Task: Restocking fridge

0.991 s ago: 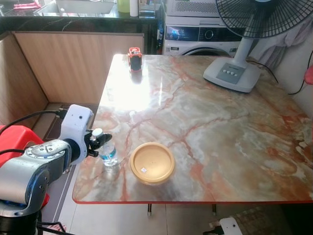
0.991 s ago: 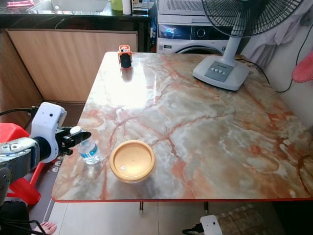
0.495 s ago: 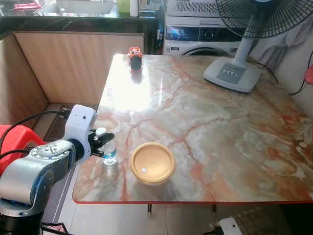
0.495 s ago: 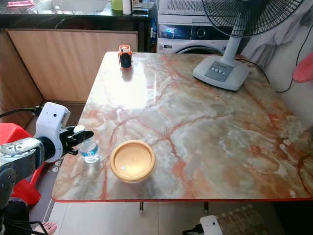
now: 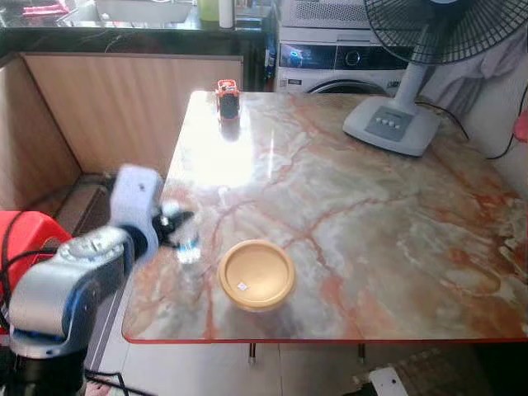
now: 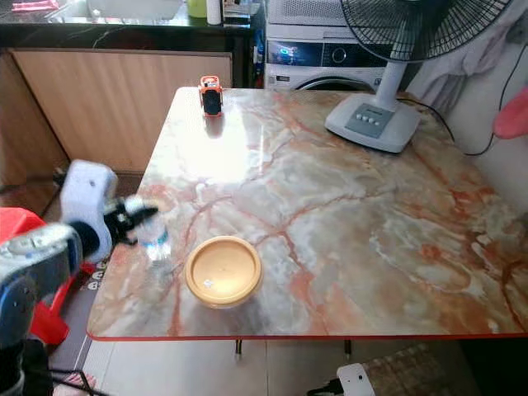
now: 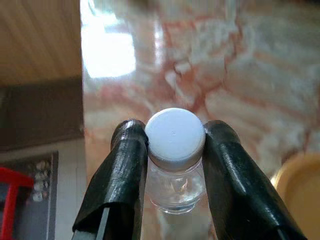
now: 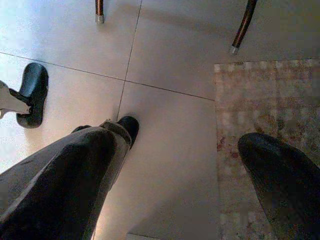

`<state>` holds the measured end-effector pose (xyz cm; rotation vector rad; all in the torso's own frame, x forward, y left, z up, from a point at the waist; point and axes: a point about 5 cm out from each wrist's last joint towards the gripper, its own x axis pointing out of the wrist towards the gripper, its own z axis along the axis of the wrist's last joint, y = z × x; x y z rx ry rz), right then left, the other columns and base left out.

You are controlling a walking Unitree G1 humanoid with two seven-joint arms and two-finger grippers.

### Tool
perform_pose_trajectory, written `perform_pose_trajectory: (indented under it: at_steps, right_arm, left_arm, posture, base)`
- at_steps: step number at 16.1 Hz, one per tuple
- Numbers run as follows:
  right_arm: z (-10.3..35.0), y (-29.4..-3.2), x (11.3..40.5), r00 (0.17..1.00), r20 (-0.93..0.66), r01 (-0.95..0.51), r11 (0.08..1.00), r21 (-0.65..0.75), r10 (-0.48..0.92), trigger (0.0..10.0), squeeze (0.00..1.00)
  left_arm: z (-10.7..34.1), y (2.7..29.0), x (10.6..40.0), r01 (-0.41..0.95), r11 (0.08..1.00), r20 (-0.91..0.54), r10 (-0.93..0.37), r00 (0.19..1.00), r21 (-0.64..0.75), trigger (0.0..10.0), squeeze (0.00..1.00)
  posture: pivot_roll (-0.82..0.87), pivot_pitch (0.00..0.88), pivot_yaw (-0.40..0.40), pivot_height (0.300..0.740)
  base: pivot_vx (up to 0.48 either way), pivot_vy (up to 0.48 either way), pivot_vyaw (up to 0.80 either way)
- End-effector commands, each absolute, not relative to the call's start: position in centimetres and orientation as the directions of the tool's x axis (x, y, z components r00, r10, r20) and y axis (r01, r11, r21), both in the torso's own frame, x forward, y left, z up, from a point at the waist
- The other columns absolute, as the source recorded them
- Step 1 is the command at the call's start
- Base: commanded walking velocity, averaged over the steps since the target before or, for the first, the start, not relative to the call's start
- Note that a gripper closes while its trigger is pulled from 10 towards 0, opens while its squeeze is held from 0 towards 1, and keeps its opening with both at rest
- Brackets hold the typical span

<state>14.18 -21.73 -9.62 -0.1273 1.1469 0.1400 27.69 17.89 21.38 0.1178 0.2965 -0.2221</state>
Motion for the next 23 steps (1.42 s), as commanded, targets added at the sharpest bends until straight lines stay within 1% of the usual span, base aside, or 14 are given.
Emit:
perform_pose_trajectory:
  at_steps: [1,4,5,6,7,8,10,11,13,15,17,19,21,23]
  right_arm:
    - [-9.6,-21.9,14.2,0.405,-0.913,-0.179,0.983,-0.036,0.040,10.0,0.00]
    - [-9.6,-21.9,14.2,0.405,-0.913,-0.178,0.983,-0.031,0.045,10.0,0.00]
    - [-9.6,-21.9,14.2,0.405,-0.913,-0.178,0.984,-0.030,0.045,10.0,0.00]
    - [-9.6,-21.9,14.2,0.405,-0.913,-0.179,0.983,-0.030,0.046,10.0,0.00]
    - [-9.6,-21.8,14.2,0.409,-0.911,-0.169,0.985,-0.027,0.045,10.0,0.00]
    - [-9.6,-21.8,14.2,0.409,-0.911,-0.169,0.985,-0.026,0.046,10.0,0.00]
    - [-9.6,-21.8,14.2,0.410,-0.911,-0.165,0.986,-0.024,0.047,10.0,0.00]
    - [-9.6,-21.7,14.2,0.411,-0.910,-0.162,0.987,-0.021,0.048,10.0,0.00]
    - [-9.6,-21.6,14.2,0.415,-0.909,-0.154,0.988,-0.016,0.050,10.0,0.00]
    - [-9.6,-21.6,14.2,0.418,-0.907,-0.147,0.989,-0.014,0.049,10.0,0.00]
    - [-9.6,-21.6,14.2,0.418,-0.907,-0.146,0.989,-0.015,0.048,10.0,0.00]
    - [-9.6,-21.6,14.2,0.418,-0.907,-0.145,0.989,-0.015,0.047,10.0,0.00]
    - [-9.6,-21.7,14.2,0.428,-0.902,-0.124,0.992,-0.008,0.046,10.0,0.00]
    - [-9.6,-21.7,14.2,0.428,-0.903,-0.129,0.992,-0.012,0.045,10.0,0.00]
  left_arm:
    - [22.4,18.1,27.8,0.206,0.974,-0.248,-0.176,0.953,0.099,0.0,0.00]
    - [23.1,18.0,28.1,0.170,0.972,-0.184,-0.139,0.973,0.164,0.0,0.00]
    - [23.5,18.1,28.3,0.138,0.961,-0.121,-0.111,0.986,0.241,0.7,0.00]
    - [23.7,18.1,28.4,0.113,0.941,-0.082,-0.091,0.992,0.319,2.0,0.00]
    - [23.4,18.1,28.3,0.035,0.941,-0.014,-0.032,0.999,0.335,10.0,0.00]
    - [23.4,18.0,28.2,0.013,0.925,0.016,-0.021,1.000,0.379,10.0,0.00]
    - [23.4,18.4,28.0,-0.060,0.908,0.082,0.029,0.996,0.415,10.0,0.00]
    - [23.5,18.6,27.9,-0.107,0.886,0.156,0.040,0.987,0.451,10.0,0.00]
    - [22.7,18.8,27.7,-0.154,0.898,0.226,0.063,0.972,0.411,10.0,0.00]
    - [21.8,18.7,27.3,-0.205,0.889,0.281,0.090,0.955,0.410,10.0,0.00]
    - [21.2,18.4,27.0,-0.227,0.876,0.322,0.088,0.943,0.425,10.0,0.00]
    - [20.6,18.1,26.9,-0.233,0.872,0.328,0.089,0.940,0.430,10.0,0.00]
    - [19.9,17.5,26.8,-0.238,0.889,0.331,0.105,0.938,0.391,10.0,0.00]
    - [20.0,17.3,26.9,-0.242,0.888,0.354,0.097,0.930,0.391,10.0,0.00]
  posture:
    - [0.11,0.000,-0.054,0.740]
    - [0.11,0.000,-0.052,0.740]
    - [0.11,0.000,-0.052,0.740]
    - [0.11,0.000,-0.051,0.740]
    - [0.11,0.000,-0.049,0.740]
    - [0.11,0.000,-0.049,0.740]
    - [0.11,0.000,-0.045,0.740]
    - [0.11,0.000,-0.039,0.740]
    - [0.11,0.000,-0.031,0.740]
    - [0.10,0.000,-0.027,0.740]
    - [0.10,0.000,-0.027,0.740]
    - [0.10,0.000,-0.030,0.740]
    - [0.10,0.000,-0.035,0.740]
    - [0.10,0.000,-0.037,0.740]
  base:
    - [0.000,0.000,0.00]
    - [0.000,0.000,0.00]
    - [0.000,0.000,0.00]
    - [0.000,0.000,0.00]
    - [0.000,0.000,0.00]
    - [0.000,0.000,0.00]
    - [0.000,0.000,0.00]
    - [0.000,0.000,0.00]
    - [0.000,0.000,0.00]
    - [0.000,0.000,0.00]
    - [0.000,0.000,0.00]
    - [0.000,0.000,0.00]
    - [0.000,0.000,0.00]
    - [0.000,0.000,0.00]
